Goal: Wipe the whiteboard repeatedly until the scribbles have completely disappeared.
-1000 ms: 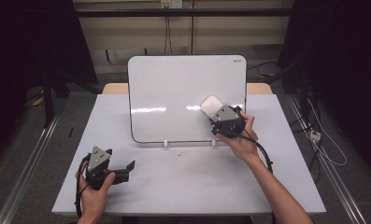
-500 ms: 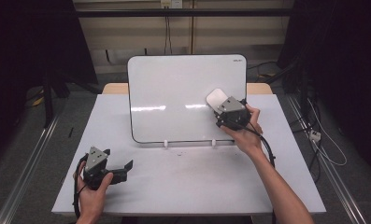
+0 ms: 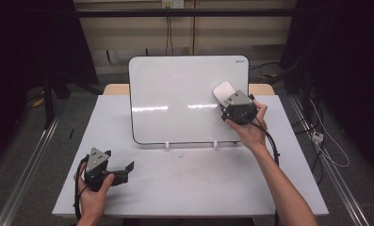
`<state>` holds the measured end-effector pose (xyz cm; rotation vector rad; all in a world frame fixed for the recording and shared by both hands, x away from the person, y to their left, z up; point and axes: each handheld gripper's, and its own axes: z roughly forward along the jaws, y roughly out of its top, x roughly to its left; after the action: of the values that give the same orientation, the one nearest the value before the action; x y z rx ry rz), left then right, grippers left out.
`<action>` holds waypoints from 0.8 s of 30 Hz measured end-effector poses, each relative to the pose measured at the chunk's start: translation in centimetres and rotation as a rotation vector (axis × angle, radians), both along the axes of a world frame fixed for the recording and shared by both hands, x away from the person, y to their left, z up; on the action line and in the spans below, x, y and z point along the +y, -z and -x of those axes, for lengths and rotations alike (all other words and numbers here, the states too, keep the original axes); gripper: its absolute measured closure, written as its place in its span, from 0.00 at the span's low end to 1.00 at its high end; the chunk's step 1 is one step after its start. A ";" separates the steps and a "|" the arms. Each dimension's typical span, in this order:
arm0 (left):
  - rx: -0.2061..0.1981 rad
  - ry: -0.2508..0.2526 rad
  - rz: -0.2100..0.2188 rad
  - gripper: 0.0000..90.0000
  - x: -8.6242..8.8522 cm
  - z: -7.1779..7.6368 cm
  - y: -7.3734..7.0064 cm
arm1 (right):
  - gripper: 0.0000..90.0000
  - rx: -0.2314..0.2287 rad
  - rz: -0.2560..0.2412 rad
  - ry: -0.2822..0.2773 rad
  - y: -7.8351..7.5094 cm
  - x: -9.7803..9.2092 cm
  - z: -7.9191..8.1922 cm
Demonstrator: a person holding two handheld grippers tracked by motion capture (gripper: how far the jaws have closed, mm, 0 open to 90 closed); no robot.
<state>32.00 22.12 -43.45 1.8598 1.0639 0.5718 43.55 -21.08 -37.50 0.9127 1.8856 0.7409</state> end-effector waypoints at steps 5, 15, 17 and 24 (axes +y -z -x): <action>-0.003 -0.005 -0.001 0.07 0.0 0.0 0.0 | 0.35 0.009 0.056 -0.060 1.3 1.8 1.0; 0.002 0.004 -0.006 0.07 -0.2 -0.1 0.0 | 0.35 0.021 0.078 -0.110 3.2 4.1 2.5; -0.003 0.006 -0.008 0.07 -0.1 0.0 0.0 | 0.35 0.025 0.083 -0.120 3.6 4.7 2.9; -0.002 0.008 -0.008 0.07 0.0 -0.1 0.1 | 0.35 0.046 0.114 -0.175 3.9 5.4 3.2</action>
<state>32.06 22.11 -43.53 1.8689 1.0539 0.5735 40.38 -15.69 -41.42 0.7050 2.0451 0.7126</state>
